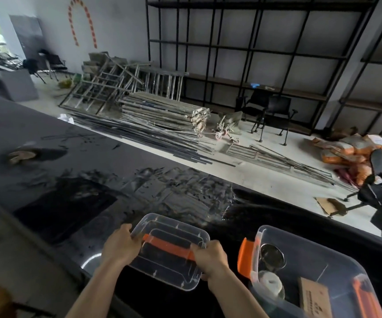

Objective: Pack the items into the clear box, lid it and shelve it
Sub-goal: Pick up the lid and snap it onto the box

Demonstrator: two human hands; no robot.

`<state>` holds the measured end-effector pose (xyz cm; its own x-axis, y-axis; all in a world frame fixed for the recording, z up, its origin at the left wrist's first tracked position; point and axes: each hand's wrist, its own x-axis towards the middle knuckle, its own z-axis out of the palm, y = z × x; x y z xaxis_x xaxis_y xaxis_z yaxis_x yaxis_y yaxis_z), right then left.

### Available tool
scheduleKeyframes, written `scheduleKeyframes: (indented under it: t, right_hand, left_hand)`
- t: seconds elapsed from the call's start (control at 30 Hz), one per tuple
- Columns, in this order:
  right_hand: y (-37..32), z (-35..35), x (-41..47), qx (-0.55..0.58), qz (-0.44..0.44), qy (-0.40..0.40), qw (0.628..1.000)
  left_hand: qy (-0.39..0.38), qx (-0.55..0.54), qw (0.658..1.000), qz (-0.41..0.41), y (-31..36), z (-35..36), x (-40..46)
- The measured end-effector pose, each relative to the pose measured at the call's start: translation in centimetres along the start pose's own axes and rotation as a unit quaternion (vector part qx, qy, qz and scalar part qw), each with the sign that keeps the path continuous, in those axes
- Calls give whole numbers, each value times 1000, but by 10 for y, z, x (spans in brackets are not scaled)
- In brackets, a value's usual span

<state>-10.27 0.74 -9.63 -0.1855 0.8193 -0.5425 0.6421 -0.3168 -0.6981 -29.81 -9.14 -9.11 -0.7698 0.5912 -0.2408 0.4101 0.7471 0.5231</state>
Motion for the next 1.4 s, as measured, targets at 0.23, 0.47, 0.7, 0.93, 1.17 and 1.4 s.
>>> scheduleKeyframes:
  t: [0.23, 0.47, 0.7, 0.93, 1.17, 1.4]
  right_hand:
    - [-56, -53, -17, 101, -114, 53, 987]
    - [-53, -181, -15, 205, -164, 166, 951]
    - [14, -301, -52, 348, -123, 252, 895]
    - [70, -347, -72, 370, -92, 339, 860]
    - [73, -349, -78, 408, -164, 336, 833]
    - [69, -336, -78, 401, -142, 298, 855]
  left_hand:
    - [48, -168, 984, -44, 27, -38, 12]
    - [-13, -403, 911, 85, 141, -56, -24]
    - [-157, -421, 878, 163, 237, -10, -68]
    - [-205, -402, 870, 199, 280, 37, -106]
    - [-88, -405, 861, 295, 285, 39, -124]
    - [-160, -560, 794, 177, 267, 41, -127]
